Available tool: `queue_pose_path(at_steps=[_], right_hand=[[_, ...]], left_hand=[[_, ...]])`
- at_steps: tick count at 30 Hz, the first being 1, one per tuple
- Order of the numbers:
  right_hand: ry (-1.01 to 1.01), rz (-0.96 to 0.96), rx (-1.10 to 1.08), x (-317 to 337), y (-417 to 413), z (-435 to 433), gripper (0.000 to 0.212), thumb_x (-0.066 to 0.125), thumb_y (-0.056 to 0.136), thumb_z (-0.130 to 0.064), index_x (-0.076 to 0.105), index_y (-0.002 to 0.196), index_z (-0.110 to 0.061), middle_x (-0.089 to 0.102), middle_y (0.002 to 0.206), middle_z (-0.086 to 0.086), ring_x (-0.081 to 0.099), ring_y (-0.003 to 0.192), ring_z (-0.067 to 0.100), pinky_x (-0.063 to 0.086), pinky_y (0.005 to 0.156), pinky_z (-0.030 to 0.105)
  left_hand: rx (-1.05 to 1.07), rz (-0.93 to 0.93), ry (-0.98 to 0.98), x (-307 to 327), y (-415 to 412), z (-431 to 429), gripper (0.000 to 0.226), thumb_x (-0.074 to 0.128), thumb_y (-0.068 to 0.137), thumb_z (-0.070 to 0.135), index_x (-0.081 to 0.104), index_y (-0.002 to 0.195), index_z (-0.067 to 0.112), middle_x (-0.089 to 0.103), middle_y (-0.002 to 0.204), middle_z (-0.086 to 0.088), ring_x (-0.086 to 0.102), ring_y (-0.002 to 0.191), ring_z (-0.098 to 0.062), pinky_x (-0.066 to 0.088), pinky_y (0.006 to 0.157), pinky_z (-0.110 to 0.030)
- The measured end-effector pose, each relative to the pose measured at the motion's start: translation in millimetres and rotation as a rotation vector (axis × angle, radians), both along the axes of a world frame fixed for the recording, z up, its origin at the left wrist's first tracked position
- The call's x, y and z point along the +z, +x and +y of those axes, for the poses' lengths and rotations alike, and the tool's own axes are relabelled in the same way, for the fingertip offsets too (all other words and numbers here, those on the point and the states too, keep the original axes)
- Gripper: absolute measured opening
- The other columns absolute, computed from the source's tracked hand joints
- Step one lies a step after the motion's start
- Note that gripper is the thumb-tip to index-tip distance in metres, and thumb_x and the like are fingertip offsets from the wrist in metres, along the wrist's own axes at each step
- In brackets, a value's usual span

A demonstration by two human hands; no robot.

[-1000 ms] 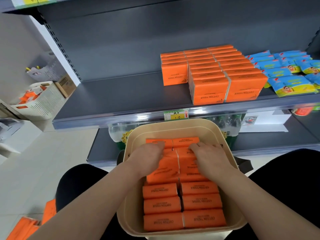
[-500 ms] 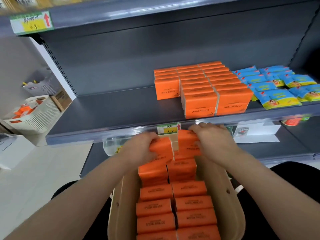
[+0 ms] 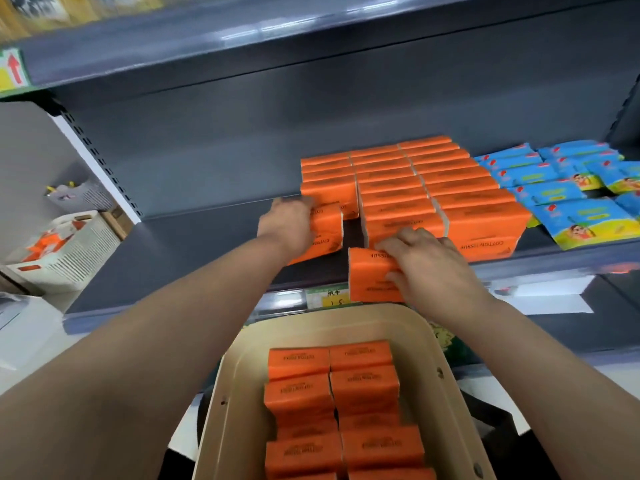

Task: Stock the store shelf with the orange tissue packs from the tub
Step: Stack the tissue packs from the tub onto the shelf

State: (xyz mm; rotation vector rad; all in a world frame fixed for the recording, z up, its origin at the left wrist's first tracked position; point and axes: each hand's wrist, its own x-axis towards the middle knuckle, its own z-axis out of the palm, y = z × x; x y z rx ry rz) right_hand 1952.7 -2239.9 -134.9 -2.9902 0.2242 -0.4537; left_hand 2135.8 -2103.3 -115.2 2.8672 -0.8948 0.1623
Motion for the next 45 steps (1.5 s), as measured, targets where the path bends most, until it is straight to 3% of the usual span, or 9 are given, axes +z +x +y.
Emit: queue_pose_path(at_steps=[10,21,27,33,40,45], right_hand=[[0.058,0.009,0.028,-3,6,-4,0.047,0.058,0.091,-0.028,0.043,0.135,-0.032,0.048,0.128,-0.006,0.043,0.122,0.018,0.037,0.097,0.036],[0.060,0.036,0.068,-4,7,-4,0.049,0.059,0.091,-0.028,0.042,0.137,-0.032,0.048,0.132,-0.007,0.044,0.123,0.018,0.037,0.099,0.036],[0.011,0.020,0.058,2,5,7,0.050,0.060,0.090,-0.028,0.044,0.137,-0.030,0.050,0.129,-0.005,0.045,0.121,0.020,0.037,0.095,0.036],[-0.054,0.035,0.071,4,-8,34,0.048,0.058,0.090,-0.026,0.044,0.136,-0.031,0.050,0.128,-0.005,0.045,0.122,0.019,0.037,0.096,0.036],[0.003,-0.038,0.100,36,42,66,0.050,0.062,0.088,-0.018,0.048,0.135,-0.022,0.052,0.130,0.003,0.048,0.121,0.027,0.042,0.095,0.038],[0.018,0.024,-0.001,39,108,55,0.054,0.063,0.086,-0.011,0.046,0.137,-0.019,0.048,0.134,0.007,0.045,0.125,0.029,0.041,0.097,0.037]], left_hand=[[0.043,-0.098,-0.015,-13,41,-53,0.046,0.059,0.089,0.009,0.050,0.130,0.026,0.041,0.127,-0.009,0.036,0.122,-0.027,0.049,0.082,-0.043],[-0.014,-0.074,-0.147,-12,30,-40,0.055,0.057,0.082,-0.005,0.040,0.133,0.008,0.037,0.131,-0.010,0.036,0.120,-0.026,0.046,0.084,-0.032],[-0.096,-0.015,-0.071,-2,-11,23,0.046,0.055,0.089,0.007,0.046,0.133,0.016,0.042,0.136,-0.004,0.034,0.128,-0.023,0.041,0.096,-0.036],[-0.135,-0.094,0.132,-17,-39,91,0.031,0.053,0.092,0.020,0.054,0.123,0.022,0.049,0.130,0.001,0.041,0.119,-0.021,0.043,0.091,-0.038],[-0.040,-0.126,0.017,-39,-42,136,0.030,0.050,0.094,0.027,0.055,0.123,0.022,0.052,0.127,0.002,0.042,0.117,-0.021,0.041,0.087,-0.036],[0.024,-0.081,-0.095,-41,-24,136,0.034,0.050,0.095,0.032,0.053,0.126,0.019,0.052,0.128,0.000,0.041,0.119,-0.023,0.041,0.090,-0.039]])
